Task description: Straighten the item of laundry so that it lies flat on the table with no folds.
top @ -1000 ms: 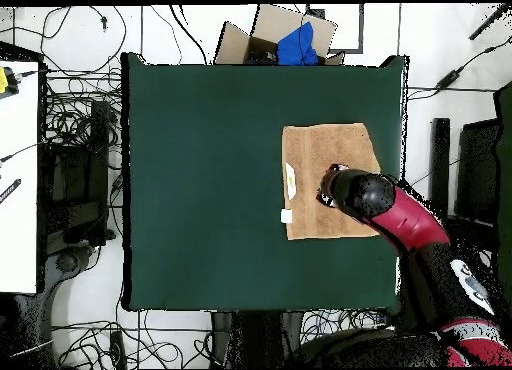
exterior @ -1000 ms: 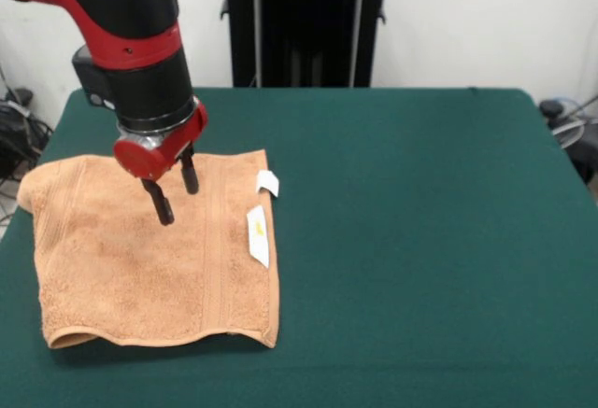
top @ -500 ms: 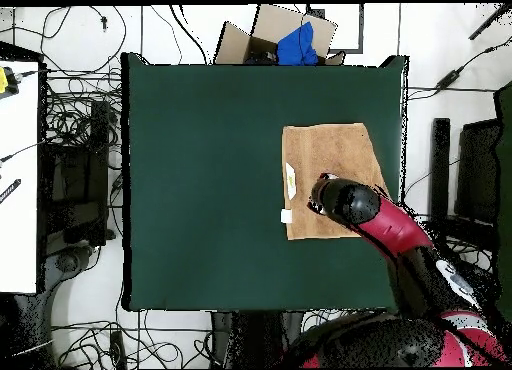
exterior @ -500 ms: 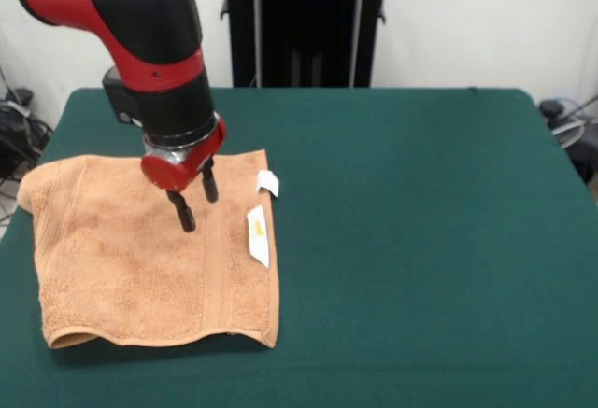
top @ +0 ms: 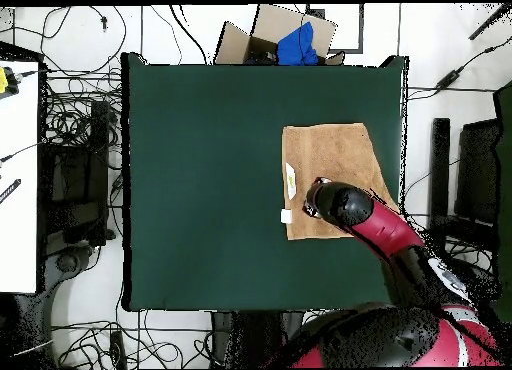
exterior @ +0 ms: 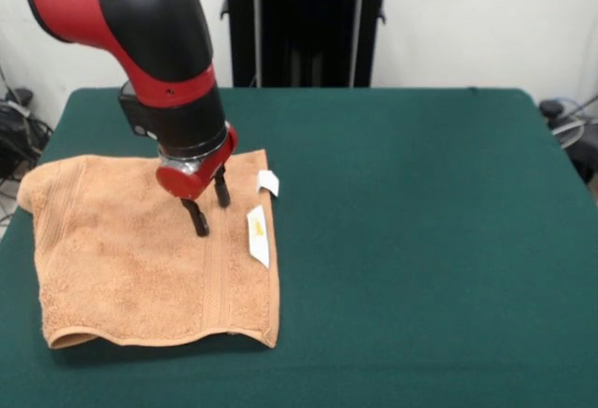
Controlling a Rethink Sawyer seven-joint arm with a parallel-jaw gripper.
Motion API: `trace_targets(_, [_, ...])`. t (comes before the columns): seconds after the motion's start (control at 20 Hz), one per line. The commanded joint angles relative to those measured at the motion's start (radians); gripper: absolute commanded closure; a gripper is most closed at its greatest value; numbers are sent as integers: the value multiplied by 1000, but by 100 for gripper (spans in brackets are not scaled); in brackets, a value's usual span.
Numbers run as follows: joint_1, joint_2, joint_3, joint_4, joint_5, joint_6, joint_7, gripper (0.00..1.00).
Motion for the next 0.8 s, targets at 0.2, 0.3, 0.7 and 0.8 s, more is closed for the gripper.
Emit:
trace_targets(0.2, [24,67,23,38,40,-68,367,0])
trace_targets(0.3, [24,69,28,49,42,-73,372,0])
trace_targets(0.7, [14,72,34,109,47,-104,401,0])
trace_targets(0.8, [13,73,36,134,52,-119,418,0])
